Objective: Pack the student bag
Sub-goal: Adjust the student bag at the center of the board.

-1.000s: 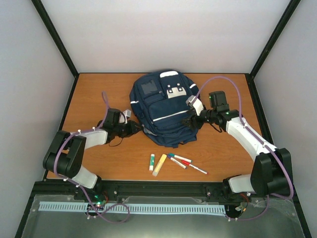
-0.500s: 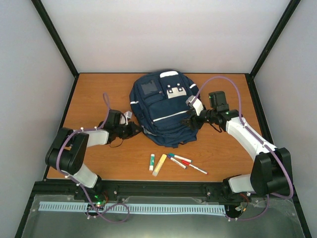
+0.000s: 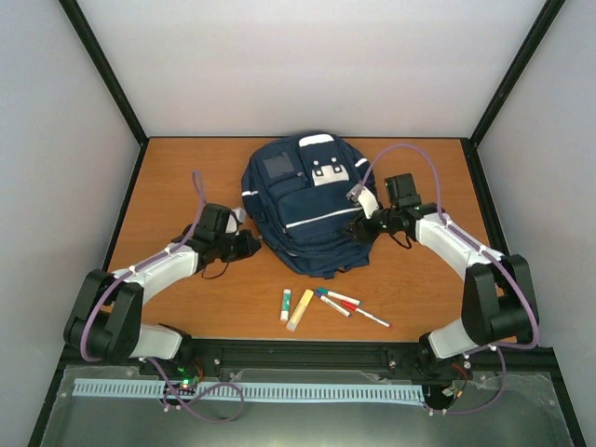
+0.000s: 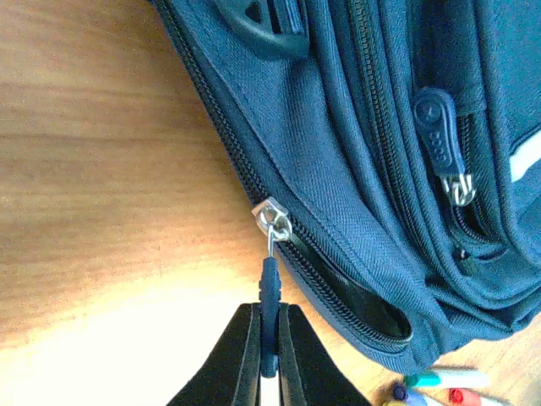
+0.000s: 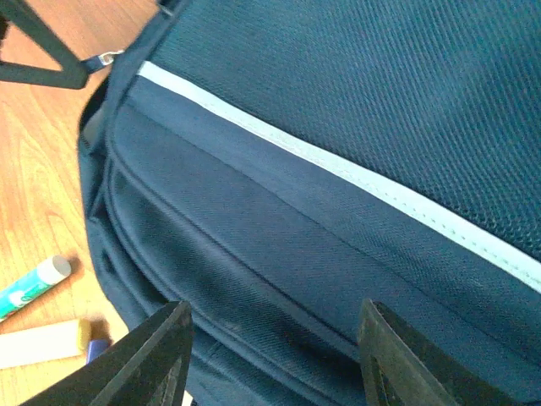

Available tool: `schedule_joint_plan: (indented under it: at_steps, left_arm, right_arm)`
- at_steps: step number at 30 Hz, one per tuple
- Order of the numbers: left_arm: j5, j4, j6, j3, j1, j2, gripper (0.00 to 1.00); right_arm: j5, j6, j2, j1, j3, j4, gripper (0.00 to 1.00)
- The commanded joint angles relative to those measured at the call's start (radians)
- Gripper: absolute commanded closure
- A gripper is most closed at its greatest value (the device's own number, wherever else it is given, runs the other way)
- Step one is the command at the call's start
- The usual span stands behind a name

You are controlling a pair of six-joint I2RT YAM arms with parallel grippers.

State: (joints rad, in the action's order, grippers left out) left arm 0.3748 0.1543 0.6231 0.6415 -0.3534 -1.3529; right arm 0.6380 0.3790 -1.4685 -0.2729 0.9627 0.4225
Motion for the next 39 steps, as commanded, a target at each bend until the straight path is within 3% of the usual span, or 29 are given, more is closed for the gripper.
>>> schedule_joint_plan:
  at_steps: [1, 5, 17, 27, 33, 39]
  left_arm:
    - [0.015, 0.130, -0.047, 0.022, -0.042, -0.014, 0.99]
    - [0.152, 0.000, -0.007, -0.006, -0.081, -0.036, 0.99]
    - [0.221, -0.142, 0.030, 0.030, -0.240, -0.122, 0.99]
    - [0.228, -0.171, 0.012, 0.151, -0.398, -0.242, 0.99]
    - [0.192, -0.168, 0.011, 0.172, -0.410, -0.223, 0.99]
    - [0.230, -0.169, 0.005, 0.226, -0.412, -0.259, 0.99]
  right_arm:
    - [-0.017, -0.045, -0.059, 0.008, 0.031, -0.011, 0.45]
    - [-0.003, -0.066, -0.111, 0.008, 0.033, -0.016, 0.49]
    - [0.043, -0.099, -0.262, 0.006, 0.070, 0.015, 0.57]
    - [0.038, -0.101, -0.257, 0.007, 0.071, 0.016, 0.57]
    - [0.020, -0.084, -0.213, 0.007, 0.089, 0.035, 0.59]
    - [-0.021, -0.076, -0.060, 0.008, 0.098, 0.065, 0.58]
